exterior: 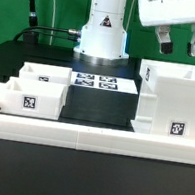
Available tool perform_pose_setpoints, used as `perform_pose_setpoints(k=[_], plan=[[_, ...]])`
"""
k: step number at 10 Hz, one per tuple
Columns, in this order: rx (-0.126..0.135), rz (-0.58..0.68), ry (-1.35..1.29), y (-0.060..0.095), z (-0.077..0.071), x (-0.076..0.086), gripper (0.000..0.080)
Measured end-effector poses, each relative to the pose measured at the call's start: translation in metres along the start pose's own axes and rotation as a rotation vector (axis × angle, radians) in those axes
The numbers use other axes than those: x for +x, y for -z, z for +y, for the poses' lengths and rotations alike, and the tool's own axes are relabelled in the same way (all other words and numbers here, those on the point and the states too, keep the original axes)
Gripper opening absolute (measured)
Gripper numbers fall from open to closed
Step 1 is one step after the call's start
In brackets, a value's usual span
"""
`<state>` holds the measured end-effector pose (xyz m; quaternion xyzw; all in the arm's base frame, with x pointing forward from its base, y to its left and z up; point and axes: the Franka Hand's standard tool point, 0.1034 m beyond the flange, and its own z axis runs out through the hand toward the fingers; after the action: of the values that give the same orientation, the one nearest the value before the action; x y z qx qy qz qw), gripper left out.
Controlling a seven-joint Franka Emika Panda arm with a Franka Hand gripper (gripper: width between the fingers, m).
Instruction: Assemble drawer
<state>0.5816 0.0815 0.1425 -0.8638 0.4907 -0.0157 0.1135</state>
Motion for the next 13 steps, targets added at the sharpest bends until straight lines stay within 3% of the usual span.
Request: perform_pose_setpoints(k=[3,5,9,10,13], plan=[[-0.015,0.002,0.478,0.004,0.019,0.022,0.0649],[-0.023,-0.006,0.648,0.006,0.031,0.039,0.0649],[-0.033,-0.007,0.912,0.006,0.036,0.042,0.0649],[-0.058,-0.005,0.973,0.006,0.05,0.05,0.0649],[-0.091,0.025,0.934,0.003,0.086,0.074,0.0649]])
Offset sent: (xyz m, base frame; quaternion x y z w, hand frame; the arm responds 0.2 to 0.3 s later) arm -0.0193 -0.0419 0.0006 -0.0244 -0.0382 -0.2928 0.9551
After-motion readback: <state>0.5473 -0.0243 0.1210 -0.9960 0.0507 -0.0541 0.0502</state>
